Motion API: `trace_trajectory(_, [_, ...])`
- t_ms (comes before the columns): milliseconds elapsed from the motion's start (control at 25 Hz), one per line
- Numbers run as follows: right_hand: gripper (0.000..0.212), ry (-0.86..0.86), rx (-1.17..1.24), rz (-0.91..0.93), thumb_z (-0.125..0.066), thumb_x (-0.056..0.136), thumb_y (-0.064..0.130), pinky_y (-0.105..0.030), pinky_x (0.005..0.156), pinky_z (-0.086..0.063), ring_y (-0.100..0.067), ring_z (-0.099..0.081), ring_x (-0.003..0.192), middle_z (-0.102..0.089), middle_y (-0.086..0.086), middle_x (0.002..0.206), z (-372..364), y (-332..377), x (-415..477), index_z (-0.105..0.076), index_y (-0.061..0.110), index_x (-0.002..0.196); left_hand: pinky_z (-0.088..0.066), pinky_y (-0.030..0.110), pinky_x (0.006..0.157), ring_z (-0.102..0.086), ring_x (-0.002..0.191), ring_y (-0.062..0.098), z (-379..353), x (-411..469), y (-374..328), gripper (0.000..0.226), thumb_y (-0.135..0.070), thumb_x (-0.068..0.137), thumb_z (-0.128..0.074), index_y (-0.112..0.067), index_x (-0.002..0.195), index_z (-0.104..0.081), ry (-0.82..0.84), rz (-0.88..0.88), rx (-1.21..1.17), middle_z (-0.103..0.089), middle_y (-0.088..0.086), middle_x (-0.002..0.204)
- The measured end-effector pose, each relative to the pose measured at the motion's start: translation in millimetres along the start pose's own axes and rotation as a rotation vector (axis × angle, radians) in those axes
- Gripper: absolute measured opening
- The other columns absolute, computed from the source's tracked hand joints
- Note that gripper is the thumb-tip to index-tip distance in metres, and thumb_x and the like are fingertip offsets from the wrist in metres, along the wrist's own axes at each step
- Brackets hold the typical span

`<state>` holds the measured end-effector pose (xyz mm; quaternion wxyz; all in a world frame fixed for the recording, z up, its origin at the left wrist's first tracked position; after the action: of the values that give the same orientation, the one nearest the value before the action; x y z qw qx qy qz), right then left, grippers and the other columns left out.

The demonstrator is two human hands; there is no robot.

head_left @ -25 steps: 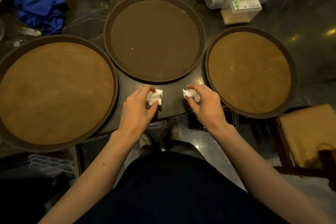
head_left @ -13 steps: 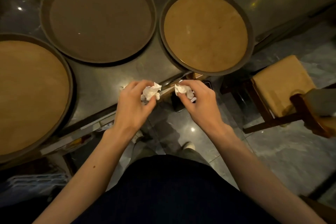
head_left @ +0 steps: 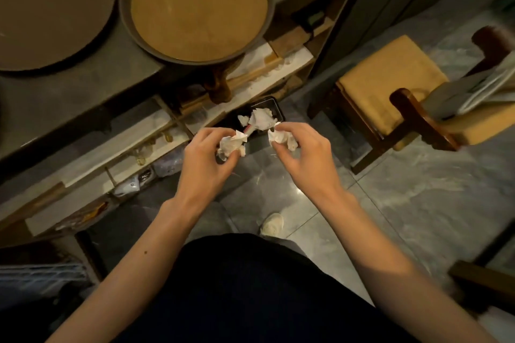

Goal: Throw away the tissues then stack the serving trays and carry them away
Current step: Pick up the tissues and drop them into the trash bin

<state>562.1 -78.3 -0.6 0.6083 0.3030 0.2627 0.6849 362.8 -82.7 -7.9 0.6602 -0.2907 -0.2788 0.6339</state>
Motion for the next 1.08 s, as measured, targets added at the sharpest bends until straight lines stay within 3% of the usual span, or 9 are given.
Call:
trace_trajectory(120, [0.027, 0.006, 0.004, -0.038, -0.07, 0.09, 0.019, -0.012, 0.091, -0.04, -0.008, -0.061, 0.107, -0.067, 0.002, 0.116, 16, -21, -14, -0.068, 0.017, 0.116, -0.045, 0.009, 0.082, -0.052, 0.095, -0.005, -22, -7, -19, 0.031, -0.022, 0.085, -0.074, -0.022, 0.115, -0.066, -0.002, 0.024, -0.004, -0.054, -0.009, 0.112])
trace_trajectory(200, [0.027, 0.009, 0.007, -0.05, -0.07, 0.09, 0.02, -0.008, 0.091, -0.037, -0.008, -0.06, 0.106, -0.067, 0.002, 0.116, 17, -31, -14, -0.068, 0.016, 0.116, -0.041, 0.004, 0.08, -0.049, 0.095, -0.012, -31, -5, -22, 0.031, -0.022, 0.085, -0.074, -0.021, 0.115, -0.066, 0.005, 0.026, 0.004, -0.056, -0.008, 0.112])
trace_trajectory(280, [0.027, 0.009, -0.013, -0.055, -0.07, 0.09, 0.02, -0.003, 0.089, -0.033, -0.007, -0.06, 0.105, -0.067, 0.001, 0.115, 15, -38, -11, -0.068, 0.015, 0.116, -0.046, 0.011, 0.084, -0.052, 0.098, -0.005, -38, 2, -20, 0.03, -0.021, 0.085, -0.073, -0.021, 0.115, -0.067, 0.024, 0.018, -0.016, -0.059, -0.004, 0.113])
trace_trajectory(400, [0.026, 0.013, -0.031, -0.077, -0.07, 0.089, 0.018, -0.002, 0.089, -0.033, -0.007, -0.059, 0.104, -0.067, 0.0, 0.114, 8, -47, 2, -0.067, 0.014, 0.114, -0.053, 0.033, 0.087, -0.058, 0.104, 0.012, -49, 21, -11, 0.029, -0.019, 0.085, -0.072, -0.021, 0.113, -0.066, 0.057, 0.032, -0.068, -0.059, -0.002, 0.113])
trace_trajectory(480, [0.024, 0.03, -0.05, -0.111, -0.069, 0.09, 0.017, -0.002, 0.088, -0.033, -0.006, -0.058, 0.104, -0.066, 0.0, 0.114, 0, -53, 13, -0.067, 0.015, 0.114, -0.053, 0.034, 0.086, -0.058, 0.104, 0.011, -55, 37, -2, 0.029, -0.019, 0.084, -0.072, -0.022, 0.113, -0.066, 0.064, 0.047, -0.088, -0.059, -0.003, 0.112])
trace_trajectory(720, [0.023, 0.035, -0.061, -0.199, -0.068, 0.09, 0.015, 0.001, 0.085, -0.03, 0.006, -0.047, 0.098, -0.065, -0.001, 0.113, -38, -78, 61, -0.067, 0.013, 0.112, -0.046, 0.013, 0.086, -0.054, 0.101, 0.002, -78, 88, 37, 0.031, -0.018, 0.085, -0.072, -0.019, 0.115, -0.065, 0.127, 0.125, -0.149, -0.058, 0.0, 0.118])
trace_trajectory(880, [0.02, 0.0, -0.038, -0.199, -0.069, 0.088, 0.011, 0.0, 0.084, -0.03, 0.003, -0.05, 0.094, -0.067, -0.004, 0.106, -57, -105, 87, -0.068, 0.009, 0.108, -0.051, 0.029, 0.094, -0.056, 0.108, 0.009, -103, 113, 61, 0.033, -0.019, 0.086, -0.072, -0.018, 0.118, -0.064, 0.164, 0.156, -0.131, -0.057, 0.001, 0.12])
trace_trajectory(1080, [0.023, 0.098, -0.039, -0.26, -0.067, 0.088, 0.014, -0.001, 0.081, -0.03, -0.012, -0.058, 0.098, -0.066, -0.003, 0.111, -76, -162, 106, -0.066, 0.013, 0.111, -0.052, 0.036, 0.093, -0.058, 0.108, 0.014, -147, 139, 80, 0.036, -0.018, 0.084, -0.072, -0.014, 0.12, -0.064, 0.196, 0.21, -0.097, -0.056, 0.005, 0.122])
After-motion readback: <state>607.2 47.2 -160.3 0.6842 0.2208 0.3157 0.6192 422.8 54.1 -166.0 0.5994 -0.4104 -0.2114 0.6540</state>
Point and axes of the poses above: each hand's wrist, its own x-axis towards the middle knuckle, its own z-axis out of the back of the hand, y = z × x, the point moved 3 cm from there along x, towards the middle knuckle
